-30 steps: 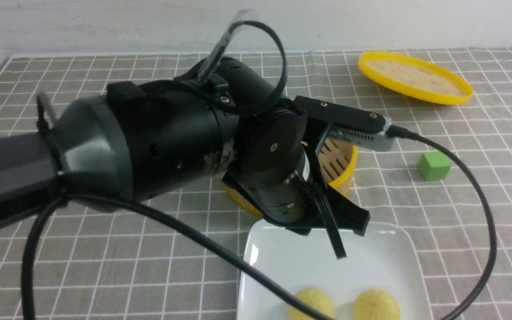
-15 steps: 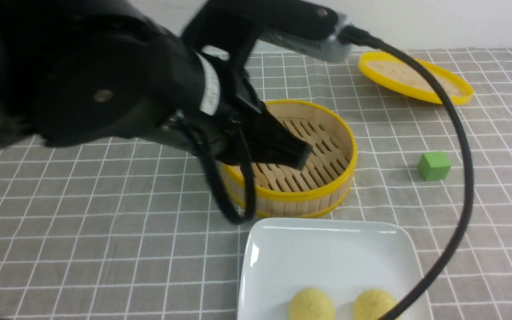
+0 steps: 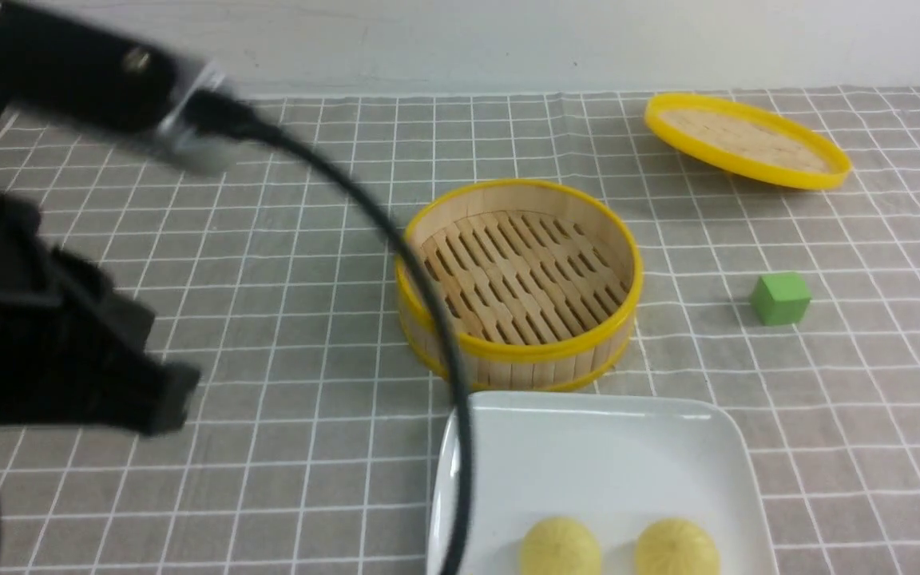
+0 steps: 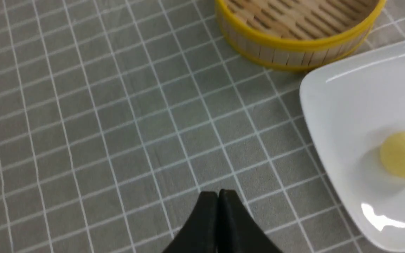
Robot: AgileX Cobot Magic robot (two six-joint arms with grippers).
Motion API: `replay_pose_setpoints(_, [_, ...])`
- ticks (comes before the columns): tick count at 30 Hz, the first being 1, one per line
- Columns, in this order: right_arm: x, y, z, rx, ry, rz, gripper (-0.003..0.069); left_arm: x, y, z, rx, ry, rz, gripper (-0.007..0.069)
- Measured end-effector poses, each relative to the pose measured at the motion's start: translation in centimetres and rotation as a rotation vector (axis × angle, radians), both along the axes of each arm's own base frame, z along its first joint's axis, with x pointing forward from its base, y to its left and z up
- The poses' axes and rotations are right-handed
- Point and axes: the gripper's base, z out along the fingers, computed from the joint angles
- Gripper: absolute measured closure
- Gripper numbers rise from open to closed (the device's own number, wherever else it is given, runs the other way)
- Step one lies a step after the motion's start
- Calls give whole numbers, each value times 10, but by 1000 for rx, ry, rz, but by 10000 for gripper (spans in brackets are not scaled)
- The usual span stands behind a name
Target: Put the steamed buns into the plate on the grey tablecloth.
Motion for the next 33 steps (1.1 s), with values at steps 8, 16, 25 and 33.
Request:
replay_pose_setpoints(8, [0,0,0,0,0,-2,610,-36,36,-64,-345,-35,72,608])
replay_pose_setpoints(16, [0,0,0,0,0,-2,602,-47,31,-93,-710,-194,-70,604])
replay_pose_setpoints(25, [0,0,0,0,0,-2,592,-44,35,-100,-626,-222,-52,594])
replay_pose_setpoints(33, [0,0,0,0,-1,-2,585,-43,37,-119,-565,-183,-19,587])
